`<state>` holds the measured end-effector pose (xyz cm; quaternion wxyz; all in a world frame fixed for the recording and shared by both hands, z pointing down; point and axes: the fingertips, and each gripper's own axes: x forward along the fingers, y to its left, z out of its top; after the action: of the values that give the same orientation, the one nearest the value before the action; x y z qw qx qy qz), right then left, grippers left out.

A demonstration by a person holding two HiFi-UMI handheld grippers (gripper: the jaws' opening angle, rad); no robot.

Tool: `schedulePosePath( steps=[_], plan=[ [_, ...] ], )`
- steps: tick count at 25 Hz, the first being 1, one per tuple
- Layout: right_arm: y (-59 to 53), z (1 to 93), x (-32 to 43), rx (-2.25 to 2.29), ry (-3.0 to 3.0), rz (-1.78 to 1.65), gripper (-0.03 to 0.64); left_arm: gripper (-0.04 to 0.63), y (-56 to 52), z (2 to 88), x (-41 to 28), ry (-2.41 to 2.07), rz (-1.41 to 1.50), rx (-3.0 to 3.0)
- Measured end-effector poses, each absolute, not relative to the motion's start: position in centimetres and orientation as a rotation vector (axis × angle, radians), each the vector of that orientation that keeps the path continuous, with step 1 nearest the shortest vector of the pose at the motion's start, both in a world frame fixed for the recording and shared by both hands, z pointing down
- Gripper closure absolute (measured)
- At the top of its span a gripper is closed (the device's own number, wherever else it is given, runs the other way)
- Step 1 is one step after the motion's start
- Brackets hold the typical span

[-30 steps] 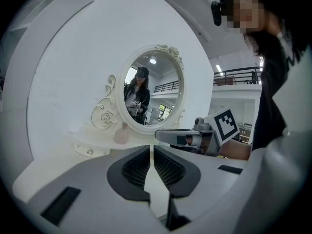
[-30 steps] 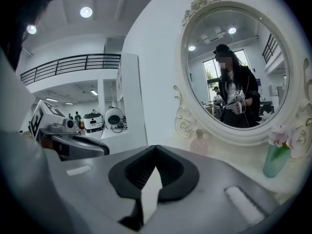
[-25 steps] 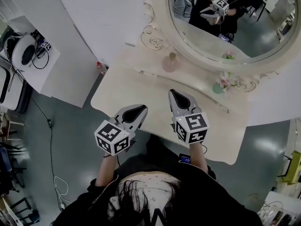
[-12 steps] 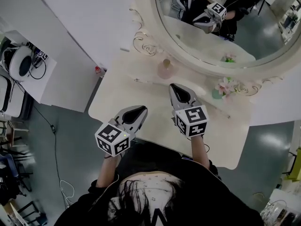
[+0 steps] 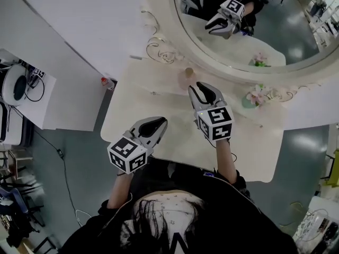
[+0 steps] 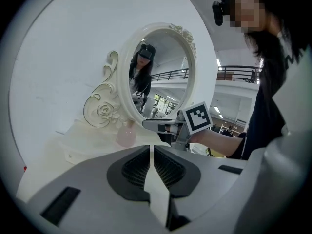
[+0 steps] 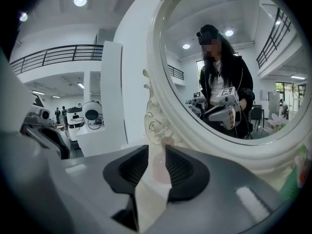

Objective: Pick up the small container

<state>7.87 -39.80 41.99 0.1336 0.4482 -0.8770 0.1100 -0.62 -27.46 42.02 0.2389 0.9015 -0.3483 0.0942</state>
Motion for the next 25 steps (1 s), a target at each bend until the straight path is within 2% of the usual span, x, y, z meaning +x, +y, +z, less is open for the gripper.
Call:
schedulePosePath(
  steps=[7,25],
  plan=[
    [-43.6,44.1,7.6,1.407,-2.422,0.355,0.448,0.592,-29.4,42.4,-2.8,-0.877,0.274,2.48],
    [-47.2,46.6,6.4,1.509,-2.329,0.4,0.446,0.591,-32.9,43.6,-6.1,-0.793,0.281,2.48]
  ],
)
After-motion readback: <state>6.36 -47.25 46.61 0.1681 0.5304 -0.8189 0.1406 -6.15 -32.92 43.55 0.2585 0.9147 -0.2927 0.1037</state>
